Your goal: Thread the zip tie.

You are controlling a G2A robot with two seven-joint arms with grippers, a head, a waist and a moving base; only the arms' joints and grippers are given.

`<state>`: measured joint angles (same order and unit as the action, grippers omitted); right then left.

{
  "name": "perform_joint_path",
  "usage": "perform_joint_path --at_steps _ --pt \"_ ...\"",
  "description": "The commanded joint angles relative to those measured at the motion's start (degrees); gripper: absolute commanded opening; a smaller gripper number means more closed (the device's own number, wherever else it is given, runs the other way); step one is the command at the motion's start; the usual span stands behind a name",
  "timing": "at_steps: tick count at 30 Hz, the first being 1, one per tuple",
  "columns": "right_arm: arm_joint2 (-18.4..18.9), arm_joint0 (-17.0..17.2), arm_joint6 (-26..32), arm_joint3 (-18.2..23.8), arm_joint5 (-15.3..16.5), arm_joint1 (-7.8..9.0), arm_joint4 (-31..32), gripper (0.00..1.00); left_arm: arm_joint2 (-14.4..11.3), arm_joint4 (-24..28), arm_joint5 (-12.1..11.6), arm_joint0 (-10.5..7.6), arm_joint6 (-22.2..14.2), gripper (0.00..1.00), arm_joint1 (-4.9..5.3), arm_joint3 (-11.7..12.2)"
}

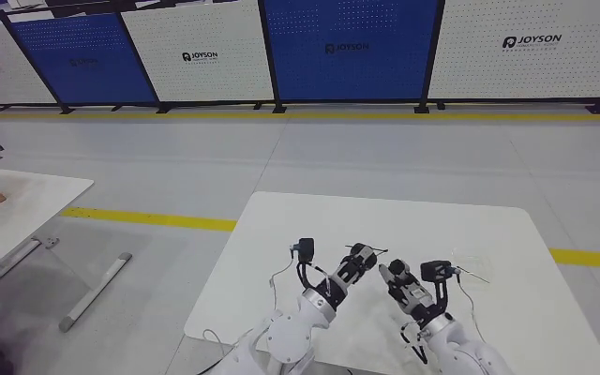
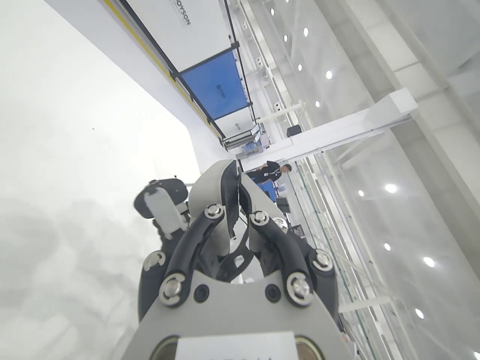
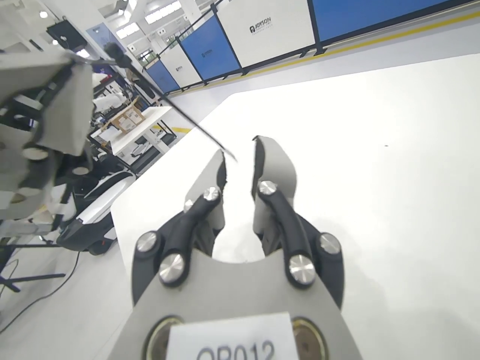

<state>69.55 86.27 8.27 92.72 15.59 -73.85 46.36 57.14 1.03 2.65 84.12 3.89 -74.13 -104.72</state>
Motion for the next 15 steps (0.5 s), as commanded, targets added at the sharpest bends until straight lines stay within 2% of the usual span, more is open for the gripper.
perform_joint_path --at_steps 1,7,15 --pt "1.8 1.3 -1.1 1.0 0.2 0.26 -0.7 1.0 0.1 0.8 -0.3 -0.31 0.7 0.0 -0.15 0.8" --pt "9.1 7.2 -6.7 4.6 2.2 1.07 -6.7 1.0 1.1 1.8 -0.7 -0.51 1.3 0.0 -0.26 2.6" --pt "18.9 14.6 -13.5 7.6 1.1 1.71 -12.6 1.0 3.1 3.4 -1.1 0.54 2.4 0.0 -0.23 4.5"
